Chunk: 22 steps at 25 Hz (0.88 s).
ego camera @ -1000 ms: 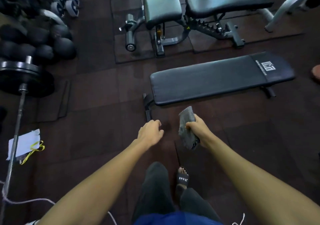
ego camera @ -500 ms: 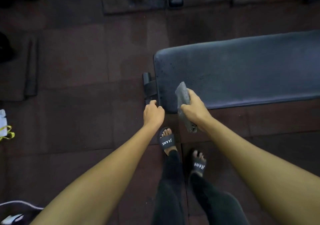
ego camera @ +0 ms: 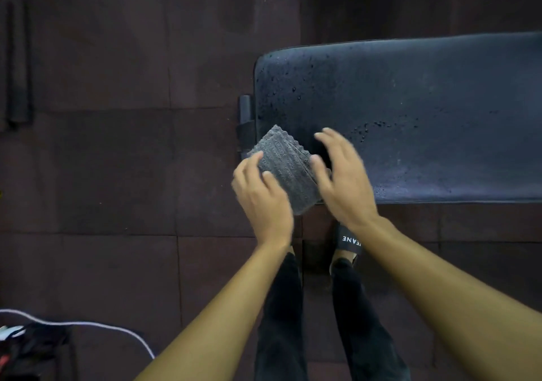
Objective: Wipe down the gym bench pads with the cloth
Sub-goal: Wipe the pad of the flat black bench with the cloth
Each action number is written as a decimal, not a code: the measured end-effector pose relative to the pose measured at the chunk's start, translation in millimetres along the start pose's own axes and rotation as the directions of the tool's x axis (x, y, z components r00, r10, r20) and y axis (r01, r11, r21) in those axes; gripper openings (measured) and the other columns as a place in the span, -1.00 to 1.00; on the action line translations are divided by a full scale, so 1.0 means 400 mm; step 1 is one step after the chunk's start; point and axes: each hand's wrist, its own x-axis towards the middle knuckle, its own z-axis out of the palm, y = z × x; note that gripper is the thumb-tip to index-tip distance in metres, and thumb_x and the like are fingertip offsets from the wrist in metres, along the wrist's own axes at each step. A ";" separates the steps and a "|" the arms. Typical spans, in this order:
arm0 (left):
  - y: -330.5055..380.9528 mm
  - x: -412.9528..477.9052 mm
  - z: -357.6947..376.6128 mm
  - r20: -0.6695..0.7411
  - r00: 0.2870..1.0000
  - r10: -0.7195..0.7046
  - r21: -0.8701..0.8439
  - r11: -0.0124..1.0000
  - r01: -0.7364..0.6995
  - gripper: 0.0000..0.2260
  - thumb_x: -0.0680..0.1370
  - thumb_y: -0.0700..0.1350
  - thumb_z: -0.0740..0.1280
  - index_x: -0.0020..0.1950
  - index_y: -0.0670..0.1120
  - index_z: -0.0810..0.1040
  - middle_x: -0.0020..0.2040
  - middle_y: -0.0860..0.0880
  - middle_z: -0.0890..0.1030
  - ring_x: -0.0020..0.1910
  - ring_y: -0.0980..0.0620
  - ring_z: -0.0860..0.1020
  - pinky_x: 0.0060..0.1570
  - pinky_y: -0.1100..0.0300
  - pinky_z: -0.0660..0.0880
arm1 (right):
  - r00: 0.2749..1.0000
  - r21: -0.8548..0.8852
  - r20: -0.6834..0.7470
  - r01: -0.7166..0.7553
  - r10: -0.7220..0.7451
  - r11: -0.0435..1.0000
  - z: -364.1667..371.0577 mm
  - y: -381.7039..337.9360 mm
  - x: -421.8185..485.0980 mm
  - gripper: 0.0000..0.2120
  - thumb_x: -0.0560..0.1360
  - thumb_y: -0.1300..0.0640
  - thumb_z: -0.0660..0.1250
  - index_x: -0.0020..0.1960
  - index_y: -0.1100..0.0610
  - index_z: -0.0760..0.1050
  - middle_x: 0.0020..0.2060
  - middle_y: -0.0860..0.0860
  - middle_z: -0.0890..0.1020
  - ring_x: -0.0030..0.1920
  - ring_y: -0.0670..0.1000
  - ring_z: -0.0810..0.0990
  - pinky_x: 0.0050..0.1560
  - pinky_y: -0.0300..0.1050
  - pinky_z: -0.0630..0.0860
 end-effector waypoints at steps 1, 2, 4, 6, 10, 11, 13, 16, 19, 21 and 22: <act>0.012 -0.021 0.034 0.097 0.994 0.057 0.092 0.994 -0.066 -0.60 0.64 -0.12 0.11 0.48 -0.13 0.36 0.47 -0.08 0.35 0.48 -0.02 0.25 0.48 0.13 0.14 | 0.998 -0.071 -0.060 -0.038 0.034 0.997 -0.018 0.035 0.007 -0.59 0.63 0.05 0.19 0.45 0.13 0.37 0.48 0.05 0.36 0.50 0.03 0.29 0.54 0.12 0.13; 0.019 -0.035 0.071 0.194 0.979 0.059 0.185 0.978 -0.095 -0.53 0.67 -0.03 0.04 0.57 -0.14 0.19 0.58 -0.09 0.17 0.57 -0.03 0.08 0.53 0.10 -0.01 | 0.993 -0.141 -0.092 -0.083 0.070 0.987 -0.032 0.066 0.016 -0.59 0.64 0.05 0.17 0.46 0.12 0.35 0.51 0.05 0.31 0.52 0.04 0.24 0.55 0.12 0.07; 0.017 -0.036 0.135 0.269 0.963 0.010 0.352 0.930 -0.108 -0.42 0.66 0.11 -0.08 0.62 -0.15 -0.07 0.63 -0.09 -0.10 0.60 -0.05 -0.16 0.55 -0.01 -0.19 | 0.987 -0.225 -0.092 -0.151 0.133 0.963 -0.046 0.112 0.027 -0.56 0.66 0.04 0.14 0.51 0.10 0.27 0.56 0.03 0.21 0.56 0.04 0.15 0.56 0.14 0.01; 0.010 0.024 0.173 0.200 0.977 0.077 0.494 0.853 -0.168 -0.41 0.67 0.11 -0.08 0.61 -0.17 -0.07 0.62 -0.12 -0.08 0.60 -0.09 -0.12 0.56 -0.10 -0.14 | 0.987 -0.252 -0.071 -0.160 0.147 0.954 -0.044 0.134 0.033 -0.54 0.66 0.04 0.12 0.54 0.09 0.21 0.58 0.01 0.15 0.59 0.02 0.08 0.57 0.12 -0.04; 0.068 0.223 0.234 0.188 0.931 0.312 0.606 0.710 -0.360 -0.48 0.69 0.06 -0.07 0.61 -0.14 0.04 0.62 -0.10 0.08 0.60 -0.09 0.04 0.56 -0.09 0.02 | 0.989 -0.209 -0.045 -0.150 0.143 0.966 -0.046 0.140 0.027 -0.52 0.66 0.06 0.13 0.56 0.06 0.18 0.60 -0.03 0.09 0.60 -0.02 -0.01 0.57 0.05 -0.11; 0.084 0.241 0.253 0.189 0.921 0.342 0.607 0.696 -0.383 -0.49 0.69 0.05 -0.08 0.61 -0.13 0.05 0.61 -0.09 0.09 0.59 -0.09 0.05 0.56 -0.09 0.04 | 0.989 -0.191 -0.033 -0.145 0.142 0.971 -0.053 0.142 0.024 -0.52 0.66 0.07 0.14 0.56 0.05 0.19 0.60 -0.04 0.09 0.59 -0.04 0.00 0.57 0.03 -0.10; 0.081 0.221 0.266 0.207 0.900 0.385 0.598 0.678 -0.427 -0.50 0.70 0.02 -0.08 0.61 -0.14 0.05 0.61 -0.11 0.09 0.59 -0.09 0.05 0.56 -0.09 0.05 | 0.993 -0.189 -0.008 -0.119 0.120 0.975 -0.074 0.155 0.025 -0.54 0.66 0.10 0.15 0.54 0.02 0.22 0.59 -0.08 0.13 0.57 -0.06 0.07 0.55 0.01 0.00; -0.006 0.056 0.194 0.292 0.873 0.392 0.612 0.624 -0.485 -0.51 0.71 -0.01 -0.03 0.61 -0.16 0.03 0.62 -0.12 0.06 0.60 -0.08 0.02 0.55 -0.10 0.06 | 0.995 -0.250 0.076 -0.044 0.065 0.967 -0.124 0.177 0.025 -0.54 0.65 0.11 0.16 0.53 -0.02 0.24 0.57 -0.11 0.16 0.51 -0.03 0.19 0.45 -0.01 0.15; -0.031 0.046 0.152 0.280 0.898 0.338 0.634 0.638 -0.438 -0.48 0.70 0.02 0.01 0.60 -0.17 0.05 0.61 -0.13 0.09 0.59 -0.09 0.06 0.53 -0.11 0.12 | 0.985 -0.271 0.160 -0.015 0.060 0.962 -0.141 0.182 0.036 -0.51 0.65 0.12 0.17 0.56 -0.02 0.20 0.59 -0.10 0.12 0.53 -0.03 0.15 0.44 0.00 0.17; 0.016 0.149 0.176 0.209 0.939 0.273 0.632 0.695 -0.343 -0.47 0.69 0.04 -0.02 0.61 -0.17 0.03 0.61 -0.12 0.08 0.59 -0.09 0.04 0.54 -0.11 0.10 | 0.986 -0.266 0.149 -0.037 0.079 0.963 -0.140 0.181 0.049 -0.52 0.64 0.11 0.17 0.54 -0.04 0.22 0.58 -0.11 0.14 0.51 -0.04 0.17 0.41 0.00 0.19; 0.046 0.214 0.192 0.181 0.952 0.247 0.614 0.728 -0.306 -0.47 0.69 0.04 -0.04 0.61 -0.16 0.00 0.62 -0.11 0.05 0.60 -0.08 0.01 0.55 -0.10 0.06 | 0.987 -0.262 0.133 -0.050 0.088 0.964 -0.140 0.182 0.053 -0.53 0.64 0.11 0.18 0.53 -0.05 0.24 0.57 -0.12 0.16 0.49 -0.05 0.18 0.39 0.00 0.20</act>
